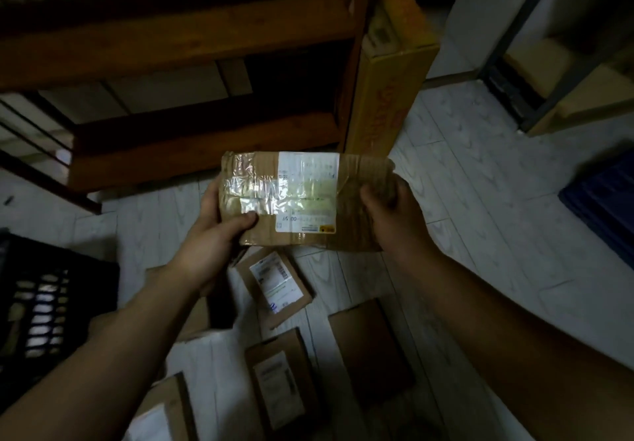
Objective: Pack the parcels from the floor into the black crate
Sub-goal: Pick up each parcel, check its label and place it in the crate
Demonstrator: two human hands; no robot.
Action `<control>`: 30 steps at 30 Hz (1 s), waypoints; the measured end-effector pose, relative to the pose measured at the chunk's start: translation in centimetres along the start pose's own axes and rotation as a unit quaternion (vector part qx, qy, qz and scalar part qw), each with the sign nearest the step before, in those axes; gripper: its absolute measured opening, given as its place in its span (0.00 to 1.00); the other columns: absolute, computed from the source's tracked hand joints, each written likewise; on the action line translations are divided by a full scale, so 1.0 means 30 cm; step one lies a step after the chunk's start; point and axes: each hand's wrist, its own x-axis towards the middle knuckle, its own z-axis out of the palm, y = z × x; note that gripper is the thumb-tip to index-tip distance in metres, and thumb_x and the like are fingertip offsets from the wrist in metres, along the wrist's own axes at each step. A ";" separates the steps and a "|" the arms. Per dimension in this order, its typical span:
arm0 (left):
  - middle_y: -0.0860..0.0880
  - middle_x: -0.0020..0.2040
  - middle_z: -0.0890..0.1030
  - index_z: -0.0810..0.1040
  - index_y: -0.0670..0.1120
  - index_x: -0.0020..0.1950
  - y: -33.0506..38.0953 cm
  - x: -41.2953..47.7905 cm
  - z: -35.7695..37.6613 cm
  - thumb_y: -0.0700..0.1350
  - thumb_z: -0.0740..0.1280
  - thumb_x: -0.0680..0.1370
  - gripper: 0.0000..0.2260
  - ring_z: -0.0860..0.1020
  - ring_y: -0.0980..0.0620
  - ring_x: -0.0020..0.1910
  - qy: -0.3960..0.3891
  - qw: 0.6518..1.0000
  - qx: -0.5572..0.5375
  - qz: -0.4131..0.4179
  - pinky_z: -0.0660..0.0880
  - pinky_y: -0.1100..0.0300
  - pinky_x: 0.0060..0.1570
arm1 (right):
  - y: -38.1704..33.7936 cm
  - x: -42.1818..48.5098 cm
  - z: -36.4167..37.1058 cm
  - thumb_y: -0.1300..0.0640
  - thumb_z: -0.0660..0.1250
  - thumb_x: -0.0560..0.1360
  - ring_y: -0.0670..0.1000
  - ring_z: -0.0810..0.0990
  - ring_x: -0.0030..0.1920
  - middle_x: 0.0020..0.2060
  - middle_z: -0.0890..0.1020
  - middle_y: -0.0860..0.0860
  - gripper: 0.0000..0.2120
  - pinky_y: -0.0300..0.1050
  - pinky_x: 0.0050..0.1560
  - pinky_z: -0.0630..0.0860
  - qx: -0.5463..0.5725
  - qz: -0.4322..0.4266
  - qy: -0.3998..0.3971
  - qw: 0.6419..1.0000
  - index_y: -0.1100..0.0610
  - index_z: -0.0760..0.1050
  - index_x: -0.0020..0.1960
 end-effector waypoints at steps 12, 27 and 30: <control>0.51 0.57 0.78 0.60 0.56 0.72 1.091 -0.847 -0.126 0.40 0.65 0.77 0.27 0.80 0.54 0.51 0.038 0.997 0.060 -0.005 0.79 0.65 0.40 | -1.105 -0.773 -0.193 0.56 0.67 0.75 0.47 0.73 0.61 0.63 0.73 0.45 0.29 0.46 0.57 0.73 0.032 -0.024 -0.082 0.996 0.45 0.60 0.73; 0.46 0.57 0.79 0.61 0.57 0.72 1.431 -1.605 -0.498 0.44 0.64 0.78 0.25 0.81 0.44 0.51 0.179 0.983 0.039 0.021 0.78 0.45 0.48 | -1.532 -1.340 0.062 0.56 0.65 0.77 0.43 0.77 0.48 0.50 0.76 0.41 0.26 0.36 0.39 0.72 0.039 -0.095 -0.224 0.969 0.49 0.60 0.72; 0.47 0.55 0.78 0.61 0.58 0.71 1.415 -1.679 -0.668 0.45 0.64 0.78 0.24 0.81 0.47 0.48 0.193 0.980 0.050 0.009 0.79 0.56 0.37 | -1.546 -1.430 0.232 0.56 0.65 0.78 0.41 0.76 0.47 0.52 0.77 0.43 0.25 0.36 0.38 0.72 0.028 -0.097 -0.244 0.964 0.49 0.60 0.72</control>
